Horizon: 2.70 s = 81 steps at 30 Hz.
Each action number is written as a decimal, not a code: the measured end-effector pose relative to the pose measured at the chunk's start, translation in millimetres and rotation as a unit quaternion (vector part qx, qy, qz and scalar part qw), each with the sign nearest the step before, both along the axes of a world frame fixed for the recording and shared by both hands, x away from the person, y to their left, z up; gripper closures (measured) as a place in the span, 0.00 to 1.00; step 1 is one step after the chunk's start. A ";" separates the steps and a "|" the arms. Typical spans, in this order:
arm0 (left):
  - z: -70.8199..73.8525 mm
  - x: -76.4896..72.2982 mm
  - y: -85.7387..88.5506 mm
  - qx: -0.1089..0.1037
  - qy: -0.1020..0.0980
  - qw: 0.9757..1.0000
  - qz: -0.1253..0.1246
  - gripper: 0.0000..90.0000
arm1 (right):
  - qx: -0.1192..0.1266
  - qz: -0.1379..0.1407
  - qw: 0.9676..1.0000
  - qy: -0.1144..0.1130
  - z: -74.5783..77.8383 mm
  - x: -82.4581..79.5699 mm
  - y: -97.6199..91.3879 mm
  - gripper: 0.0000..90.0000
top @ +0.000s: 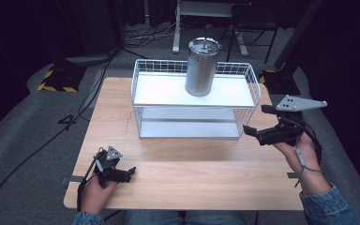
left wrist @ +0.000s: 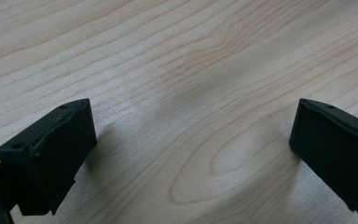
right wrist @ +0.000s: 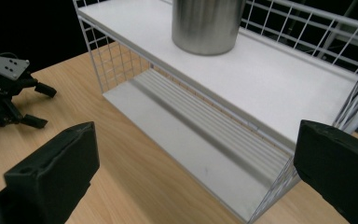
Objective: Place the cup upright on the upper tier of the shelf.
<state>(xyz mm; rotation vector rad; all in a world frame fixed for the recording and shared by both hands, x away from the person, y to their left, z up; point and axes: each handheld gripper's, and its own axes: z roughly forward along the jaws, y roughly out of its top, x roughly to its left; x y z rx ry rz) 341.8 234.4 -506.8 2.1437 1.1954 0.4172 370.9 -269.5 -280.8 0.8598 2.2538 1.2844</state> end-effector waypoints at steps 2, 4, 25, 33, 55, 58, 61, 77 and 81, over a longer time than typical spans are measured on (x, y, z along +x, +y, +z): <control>0.0 0.0 0.0 0.000 0.000 1.000 0.000 0.01 | -0.002 -0.001 1.000 0.009 -8.6 -2.1 -3.2 0.02; 0.0 0.0 0.0 0.000 0.000 1.000 0.000 0.01 | -0.010 -0.005 1.000 0.018 -18.2 -3.5 -5.7 0.03; -0.1 0.0 0.0 0.000 0.000 1.000 0.000 0.01 | -0.022 -0.012 0.997 0.078 -122.0 -3.6 -20.6 0.09; 0.0 -0.1 0.0 0.000 0.000 1.000 0.000 0.01 | -0.018 -0.018 0.994 0.108 -158.6 -2.0 -22.9 0.17; -0.1 -0.1 -0.1 0.000 0.000 1.000 0.000 0.01 | -0.046 -0.052 0.988 0.137 -215.2 -9.7 -27.1 0.18; -0.1 -0.1 -0.1 0.000 0.000 1.000 0.000 0.01 | -0.053 -0.051 0.988 0.135 -217.7 -10.7 -26.6 0.17; 0.0 -0.1 -0.1 0.000 0.000 1.000 0.000 0.01 | -0.057 -0.050 0.989 0.128 -218.9 -12.0 -26.2 0.18; 0.0 -0.1 0.0 0.000 0.000 1.000 0.000 0.01 | -0.066 -0.057 0.991 0.097 -224.6 -16.0 -23.7 0.14; 0.0 -0.1 0.0 0.000 0.000 1.000 0.000 0.01 | -0.066 -0.056 0.992 0.097 -224.7 -16.1 -23.7 0.14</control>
